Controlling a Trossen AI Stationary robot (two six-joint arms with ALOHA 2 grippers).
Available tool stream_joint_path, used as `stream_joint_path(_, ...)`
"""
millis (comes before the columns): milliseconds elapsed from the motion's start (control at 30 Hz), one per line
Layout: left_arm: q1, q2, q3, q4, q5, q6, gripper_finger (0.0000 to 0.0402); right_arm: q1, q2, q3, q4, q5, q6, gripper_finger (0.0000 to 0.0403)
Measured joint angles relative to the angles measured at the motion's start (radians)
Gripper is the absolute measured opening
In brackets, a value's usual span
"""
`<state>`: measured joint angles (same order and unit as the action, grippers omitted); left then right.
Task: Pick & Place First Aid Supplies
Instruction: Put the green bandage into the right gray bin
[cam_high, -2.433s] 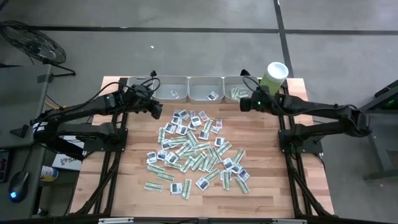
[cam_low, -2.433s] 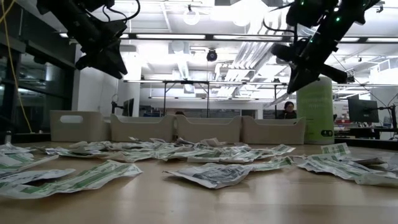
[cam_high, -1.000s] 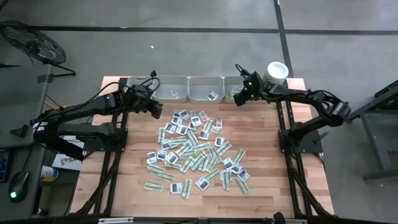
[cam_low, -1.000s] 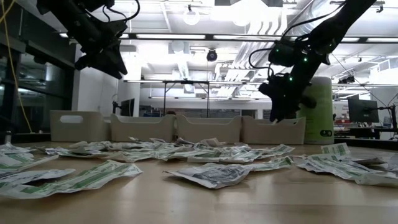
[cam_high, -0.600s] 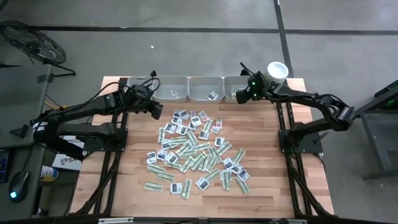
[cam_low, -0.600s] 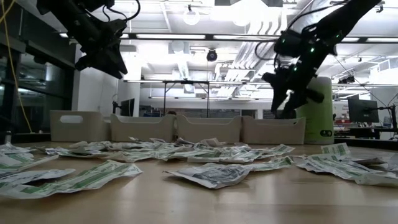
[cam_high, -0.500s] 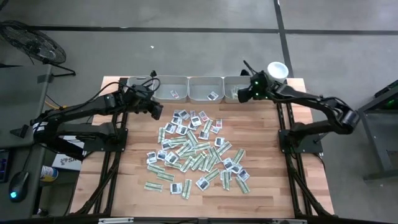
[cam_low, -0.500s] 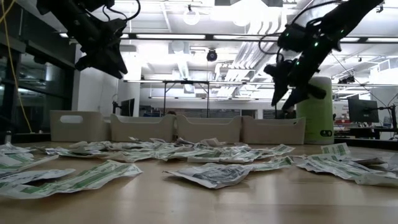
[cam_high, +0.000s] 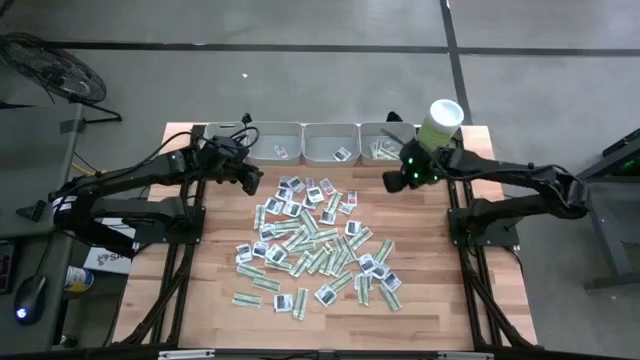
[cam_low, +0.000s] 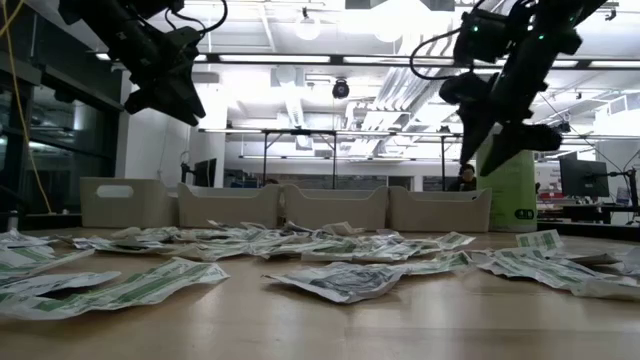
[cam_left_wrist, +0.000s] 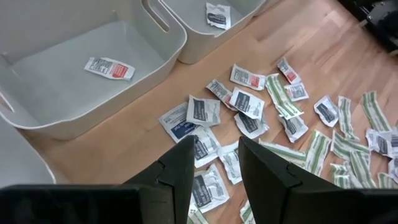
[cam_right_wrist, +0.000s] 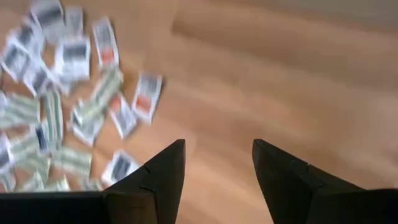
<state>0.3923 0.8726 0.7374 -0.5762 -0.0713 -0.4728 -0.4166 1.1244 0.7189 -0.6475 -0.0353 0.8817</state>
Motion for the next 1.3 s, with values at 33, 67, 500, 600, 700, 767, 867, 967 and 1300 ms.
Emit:
stream_joint_path(33, 0.000, 0.000, 0.000, 0.000, 0.002, 0.001, 0.0124, 0.029, 0.000, 0.000, -0.016, 0.005, 0.027, 0.0181)
stream_joint_path(67, 0.000, 0.000, 0.000, 0.000, 0.002, 0.001, 0.0124, 0.058, 0.000, 0.000, -0.033, 0.013, 0.056, 0.0181)
stream_joint_path(500, 0.000, 0.000, 0.000, 0.000, 0.063, 0.059, 0.0124, 0.416, 0.002, -0.134, 0.012, 0.087, 0.486, 0.0181)
stream_joint_path(600, 0.000, 0.000, 0.000, 0.000, 0.074, 0.074, 0.0124, 0.483, 0.002, -0.174, 0.093, 0.111, 0.565, 0.0181)
stream_joint_path(700, 0.000, 0.000, 0.000, -0.001, 0.090, 0.085, 0.0124, 0.539, 0.002, -0.216, 0.182, 0.123, 0.622, 0.0181)
stream_joint_path(767, 0.000, 0.000, 0.000, -0.001, 0.091, 0.087, 0.0124, 0.576, 0.002, -0.239, 0.216, 0.138, 0.666, 0.0181)
stream_joint_path(867, 0.000, 0.000, 0.000, -0.001, 0.099, 0.095, 0.0124, 0.628, 0.002, -0.268, 0.253, 0.155, 0.725, 0.0181)
stream_joint_path(967, 0.000, 0.000, 0.000, -0.002, 0.110, 0.110, 0.0124, 0.674, 0.002, -0.279, 0.280, 0.182, 0.773, 0.0181)
stream_joint_path(1300, 0.000, 0.000, 0.000, -0.002, 0.110, 0.119, 0.0124, 0.750, 0.128, -0.279, 0.373, 0.190, 0.853, 0.0181)
